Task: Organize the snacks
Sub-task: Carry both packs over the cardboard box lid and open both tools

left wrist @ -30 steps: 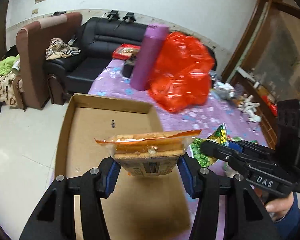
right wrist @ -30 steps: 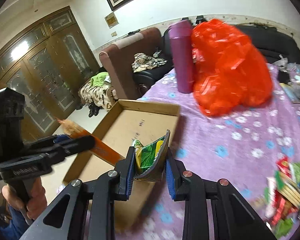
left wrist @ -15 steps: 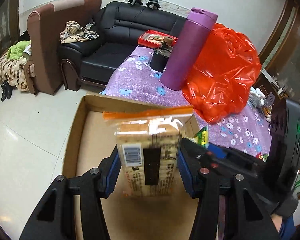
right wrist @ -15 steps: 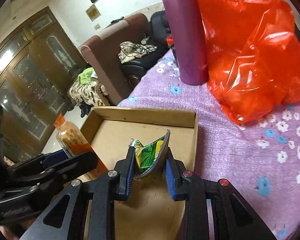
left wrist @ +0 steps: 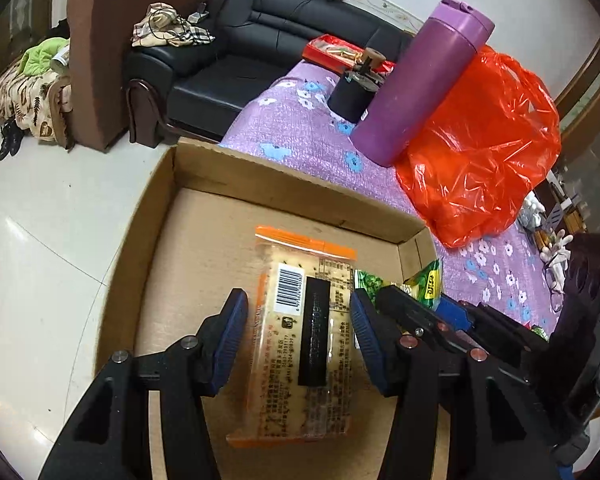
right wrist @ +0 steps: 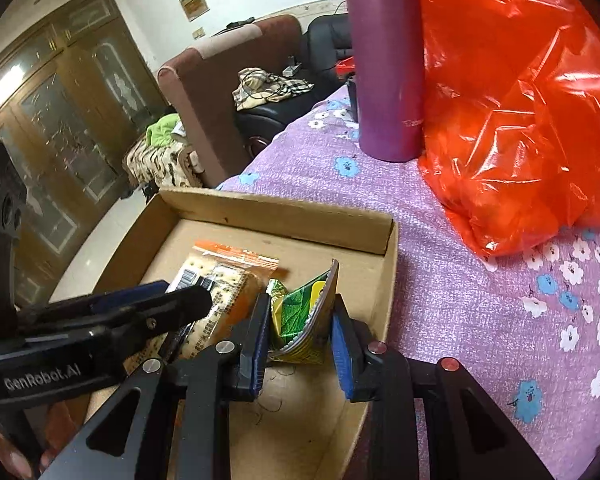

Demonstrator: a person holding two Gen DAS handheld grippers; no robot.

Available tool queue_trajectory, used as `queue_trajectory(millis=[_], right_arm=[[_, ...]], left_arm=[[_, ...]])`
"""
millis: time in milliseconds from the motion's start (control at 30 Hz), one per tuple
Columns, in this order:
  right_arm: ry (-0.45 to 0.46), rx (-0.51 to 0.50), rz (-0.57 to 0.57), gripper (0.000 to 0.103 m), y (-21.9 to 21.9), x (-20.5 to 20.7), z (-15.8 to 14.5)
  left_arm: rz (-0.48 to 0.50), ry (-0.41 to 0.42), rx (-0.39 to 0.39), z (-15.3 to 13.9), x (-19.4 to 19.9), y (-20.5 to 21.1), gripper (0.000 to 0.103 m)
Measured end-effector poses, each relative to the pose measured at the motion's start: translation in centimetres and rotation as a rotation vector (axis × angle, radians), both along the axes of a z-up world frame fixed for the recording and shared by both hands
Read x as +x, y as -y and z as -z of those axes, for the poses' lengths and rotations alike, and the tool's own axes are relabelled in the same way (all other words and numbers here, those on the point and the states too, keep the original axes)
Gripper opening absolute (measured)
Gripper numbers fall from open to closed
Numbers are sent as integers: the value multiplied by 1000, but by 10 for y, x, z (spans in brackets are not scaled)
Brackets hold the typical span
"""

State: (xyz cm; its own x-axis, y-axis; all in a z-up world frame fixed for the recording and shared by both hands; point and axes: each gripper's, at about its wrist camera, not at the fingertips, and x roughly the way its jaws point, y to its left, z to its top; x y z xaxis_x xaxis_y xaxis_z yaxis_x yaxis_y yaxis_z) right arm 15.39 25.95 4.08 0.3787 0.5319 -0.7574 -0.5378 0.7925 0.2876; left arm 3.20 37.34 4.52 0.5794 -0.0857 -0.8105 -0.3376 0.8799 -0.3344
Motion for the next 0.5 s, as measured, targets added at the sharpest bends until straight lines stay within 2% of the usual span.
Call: queue_trajectory(millis=[133, 200, 267, 333, 367, 500], right_arm=[[12, -23, -16, 37, 0, -6, 0], [21, -38, -21, 37, 1, -9, 0], [21, -54, -3, 37, 5, -11, 0], [11, -68, 26, 36, 12, -10, 1], [1, -63, 32, 33, 16, -8, 1], [-29, -74, 79, 32, 33, -6, 0]], left_arm=[[4, 22, 21, -11, -9, 2, 56], [-10, 46, 45, -16, -16, 1, 69], [-26, 38, 57, -12, -19, -3, 69], [-40, 23, 27, -2, -22, -9, 69], [-42, 33, 27, -3, -24, -9, 69], [5, 49, -21, -3, -24, 1, 69]])
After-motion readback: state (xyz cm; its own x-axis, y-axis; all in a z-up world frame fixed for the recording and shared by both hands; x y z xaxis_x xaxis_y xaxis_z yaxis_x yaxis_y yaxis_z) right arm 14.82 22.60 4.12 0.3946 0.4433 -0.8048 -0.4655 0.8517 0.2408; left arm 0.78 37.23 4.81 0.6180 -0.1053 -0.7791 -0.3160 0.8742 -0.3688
